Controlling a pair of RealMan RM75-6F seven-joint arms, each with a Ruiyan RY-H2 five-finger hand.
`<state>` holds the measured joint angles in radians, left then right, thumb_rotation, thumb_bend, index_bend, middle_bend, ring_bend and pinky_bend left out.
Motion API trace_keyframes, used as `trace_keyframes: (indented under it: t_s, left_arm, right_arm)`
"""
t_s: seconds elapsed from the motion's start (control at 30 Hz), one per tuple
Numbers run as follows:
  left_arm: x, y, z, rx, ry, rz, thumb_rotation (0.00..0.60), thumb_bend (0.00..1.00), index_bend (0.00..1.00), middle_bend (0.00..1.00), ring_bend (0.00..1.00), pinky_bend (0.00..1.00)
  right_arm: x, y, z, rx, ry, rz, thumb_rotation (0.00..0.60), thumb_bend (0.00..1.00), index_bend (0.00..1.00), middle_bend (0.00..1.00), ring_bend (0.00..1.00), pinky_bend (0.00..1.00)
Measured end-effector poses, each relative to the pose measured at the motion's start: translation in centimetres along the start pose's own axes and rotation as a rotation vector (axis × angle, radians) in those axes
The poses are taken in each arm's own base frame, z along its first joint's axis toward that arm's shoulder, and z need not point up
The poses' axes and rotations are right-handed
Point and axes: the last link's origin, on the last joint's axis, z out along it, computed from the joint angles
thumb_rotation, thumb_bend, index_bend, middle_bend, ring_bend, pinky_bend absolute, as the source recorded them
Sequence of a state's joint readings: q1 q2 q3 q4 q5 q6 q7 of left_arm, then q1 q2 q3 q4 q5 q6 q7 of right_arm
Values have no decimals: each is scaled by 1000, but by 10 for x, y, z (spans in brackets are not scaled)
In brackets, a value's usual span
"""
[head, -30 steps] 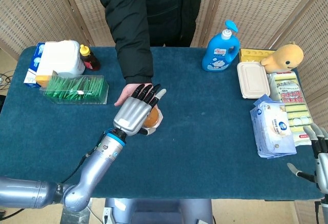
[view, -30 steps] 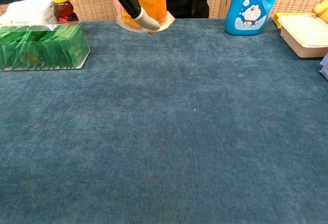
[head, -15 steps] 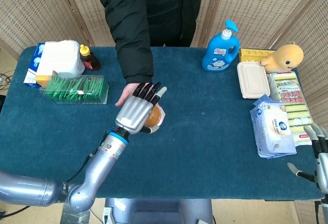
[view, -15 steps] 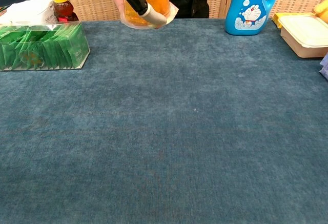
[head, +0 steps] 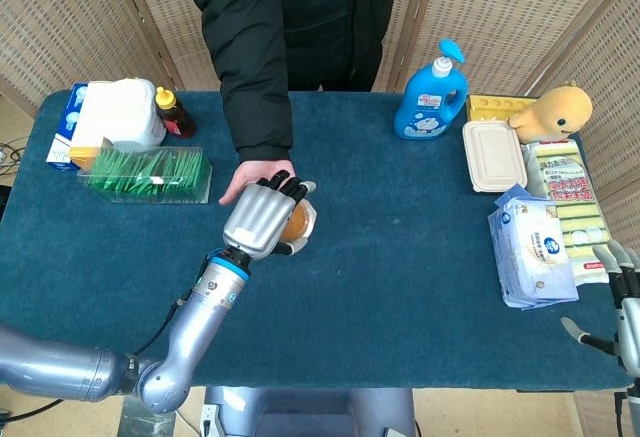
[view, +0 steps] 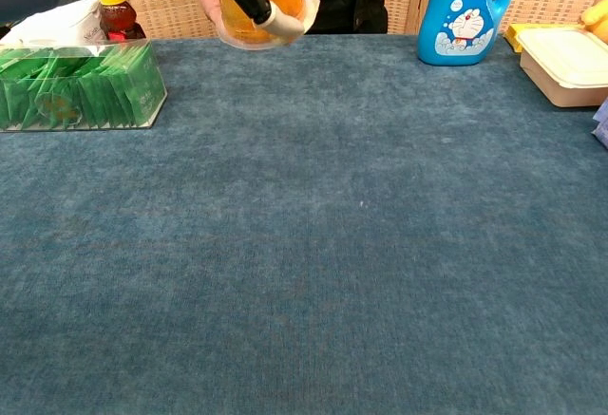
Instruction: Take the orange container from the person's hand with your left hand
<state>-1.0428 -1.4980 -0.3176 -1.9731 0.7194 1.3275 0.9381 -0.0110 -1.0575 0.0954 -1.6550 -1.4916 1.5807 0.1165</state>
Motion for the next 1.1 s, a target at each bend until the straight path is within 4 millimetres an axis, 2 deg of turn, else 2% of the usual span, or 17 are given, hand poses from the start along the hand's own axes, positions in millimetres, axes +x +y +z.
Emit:
trace_keyframes:
  t_s: [0.1, 0.23, 0.67, 1.1]
  left_arm:
    - [0, 1, 1, 3, 32, 6, 600, 233, 568, 552, 484, 627]
    - [-1, 2, 1, 14, 66, 17, 600, 289, 623, 592, 520, 653]
    - [3, 7, -1, 6, 93, -2, 600, 299, 626, 596, 527, 655]
    - [28, 17, -19, -36, 75, -59, 600, 299, 626, 599, 528, 655]
  right_arm:
    - [0, 0, 0, 0, 3, 1, 600, 0, 90, 28, 0, 0]
    - [0, 0, 0, -1, 1, 0, 600, 0, 90, 29, 0, 0]
    - [0, 1, 1, -7, 1, 1, 600, 0, 90, 28, 0, 0]
    - [-1, 0, 0, -5, -7, -4, 600, 0, 90, 29, 0, 0]
